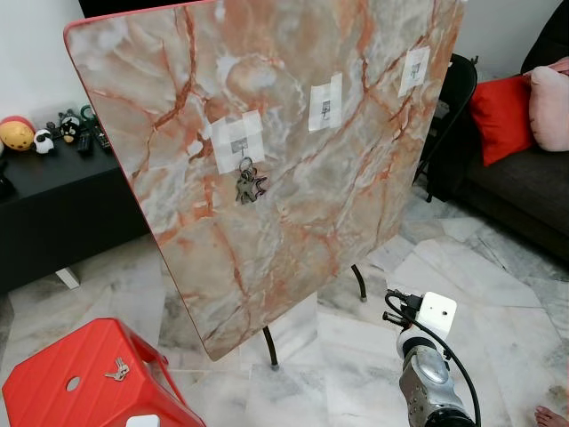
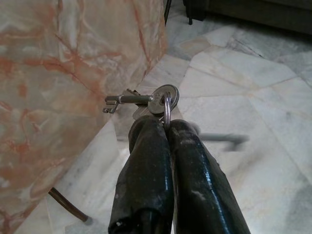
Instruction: Hang keys on a hook
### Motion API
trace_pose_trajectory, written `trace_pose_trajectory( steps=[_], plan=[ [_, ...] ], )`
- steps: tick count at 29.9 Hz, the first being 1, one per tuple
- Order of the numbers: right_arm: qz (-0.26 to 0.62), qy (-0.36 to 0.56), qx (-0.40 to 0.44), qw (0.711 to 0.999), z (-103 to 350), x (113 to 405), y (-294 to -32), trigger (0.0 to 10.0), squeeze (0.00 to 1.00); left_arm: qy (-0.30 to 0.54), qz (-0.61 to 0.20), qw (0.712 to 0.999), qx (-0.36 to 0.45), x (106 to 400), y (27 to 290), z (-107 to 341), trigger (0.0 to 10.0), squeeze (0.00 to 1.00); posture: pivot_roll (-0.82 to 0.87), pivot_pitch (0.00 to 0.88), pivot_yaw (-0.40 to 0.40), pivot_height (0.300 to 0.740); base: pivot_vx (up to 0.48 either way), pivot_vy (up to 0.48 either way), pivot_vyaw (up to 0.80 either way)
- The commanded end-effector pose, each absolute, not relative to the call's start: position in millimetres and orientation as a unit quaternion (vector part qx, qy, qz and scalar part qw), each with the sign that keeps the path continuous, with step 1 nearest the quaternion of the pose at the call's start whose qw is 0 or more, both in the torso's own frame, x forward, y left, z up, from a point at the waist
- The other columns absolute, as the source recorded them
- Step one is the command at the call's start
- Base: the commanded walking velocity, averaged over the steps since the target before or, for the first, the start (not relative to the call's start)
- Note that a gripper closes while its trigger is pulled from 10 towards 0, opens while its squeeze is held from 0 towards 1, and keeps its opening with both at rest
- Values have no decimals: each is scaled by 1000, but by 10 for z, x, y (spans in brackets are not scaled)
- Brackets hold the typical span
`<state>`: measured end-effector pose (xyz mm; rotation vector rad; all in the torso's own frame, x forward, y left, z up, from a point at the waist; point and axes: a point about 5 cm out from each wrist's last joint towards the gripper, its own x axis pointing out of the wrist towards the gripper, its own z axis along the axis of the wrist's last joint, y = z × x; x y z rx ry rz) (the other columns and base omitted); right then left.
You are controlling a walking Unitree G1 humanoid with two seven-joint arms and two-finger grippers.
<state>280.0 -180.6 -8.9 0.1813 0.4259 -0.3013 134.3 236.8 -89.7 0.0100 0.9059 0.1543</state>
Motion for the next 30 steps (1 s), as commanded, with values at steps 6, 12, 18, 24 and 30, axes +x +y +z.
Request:
trace_pose_trajectory(
  steps=[6, 12, 18, 24, 30],
  plan=[
    [-120, 189, -12, 975, -15, 2842, -1794, 10000, 0, 446, 73, 892, 1, 1295, 2364, -918, 10000, 0, 38, 0, -31, 728, 0, 0, 0],
    [-110, 170, -34, 979, 40, 2876, -1791, 10000, 0, 444, 76, 893, 0, 1305, 2371, -913, 10000, 0, 35, 0, -32, 728, 0, 0, 0],
    [-114, 165, -28, 979, 54, 2886, -1789, 10000, 0, 444, 78, 892, -1, 1308, 2372, -912, 10000, 0, 37, 0, -32, 728, 0, 0, 0],
    [-102, 152, -21, 983, 87, 2912, -1722, 10000, 0, 443, 78, 893, -2, 1318, 2377, -907, 10000, 0, 39, 0, -31, 728, 210, 0, 0],
    [-101, 152, -21, 983, 91, 2916, -1718, 10000, 0, 443, 79, 893, -3, 1320, 2380, -906, 10000, 0, 40, 0, -31, 728, 261, 0, 0]
  ],
)
